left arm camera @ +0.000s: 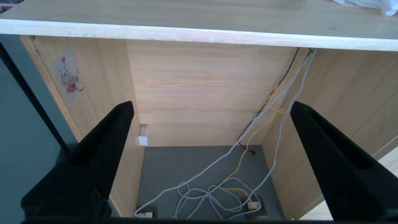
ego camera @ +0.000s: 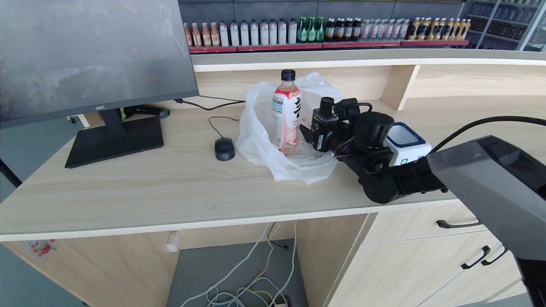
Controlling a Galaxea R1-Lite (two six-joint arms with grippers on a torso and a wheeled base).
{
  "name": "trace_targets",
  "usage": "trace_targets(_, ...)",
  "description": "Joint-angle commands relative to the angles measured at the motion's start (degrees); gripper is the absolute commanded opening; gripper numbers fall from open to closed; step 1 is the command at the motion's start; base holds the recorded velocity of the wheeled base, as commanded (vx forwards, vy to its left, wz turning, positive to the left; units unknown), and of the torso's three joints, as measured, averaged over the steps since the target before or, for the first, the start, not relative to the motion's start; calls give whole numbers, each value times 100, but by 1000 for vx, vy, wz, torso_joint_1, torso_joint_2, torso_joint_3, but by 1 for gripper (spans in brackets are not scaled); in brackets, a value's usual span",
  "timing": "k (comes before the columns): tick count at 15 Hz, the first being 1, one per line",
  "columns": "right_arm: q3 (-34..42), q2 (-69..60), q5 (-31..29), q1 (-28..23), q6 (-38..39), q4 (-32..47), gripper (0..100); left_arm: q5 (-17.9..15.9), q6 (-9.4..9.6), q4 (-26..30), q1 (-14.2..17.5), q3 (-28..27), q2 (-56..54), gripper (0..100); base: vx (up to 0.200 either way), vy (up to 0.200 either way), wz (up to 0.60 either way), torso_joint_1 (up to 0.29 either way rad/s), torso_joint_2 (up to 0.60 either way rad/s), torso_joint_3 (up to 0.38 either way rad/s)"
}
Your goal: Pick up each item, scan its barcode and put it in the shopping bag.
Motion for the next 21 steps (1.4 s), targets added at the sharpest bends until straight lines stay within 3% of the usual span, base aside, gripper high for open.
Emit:
trace_targets(1,48,-53,3,1,3,-83,100,2,-2,-2,-9,0,-2,100,0,0,0,0,0,0)
trace_targets(6,540,-571,-58,1,12,-479,100,2,-2,-2,0,0,-2,100,0,0,0,0,0,0)
trace_targets(10,2280,-1635,-199,1,21,-1252,100,2,-2,-2,-9,0,-2,100,0,0,0,0,0,0)
trace_targets(17,7106,-4693,-885,-8,3,-3019,100,2,-2,-2,-9,0,-2,100,0,0,0,0,0,0)
trace_targets(20,8600,-6144,-893,-8,-269,-3019,100,2,-2,-2,0,0,-2,100,0,0,0,0,0,0)
trace_targets(21,8793,-7014,-911,1,-419,-2588,100,2,-2,-2,0,0,-2,100,0,0,0,0,0,0)
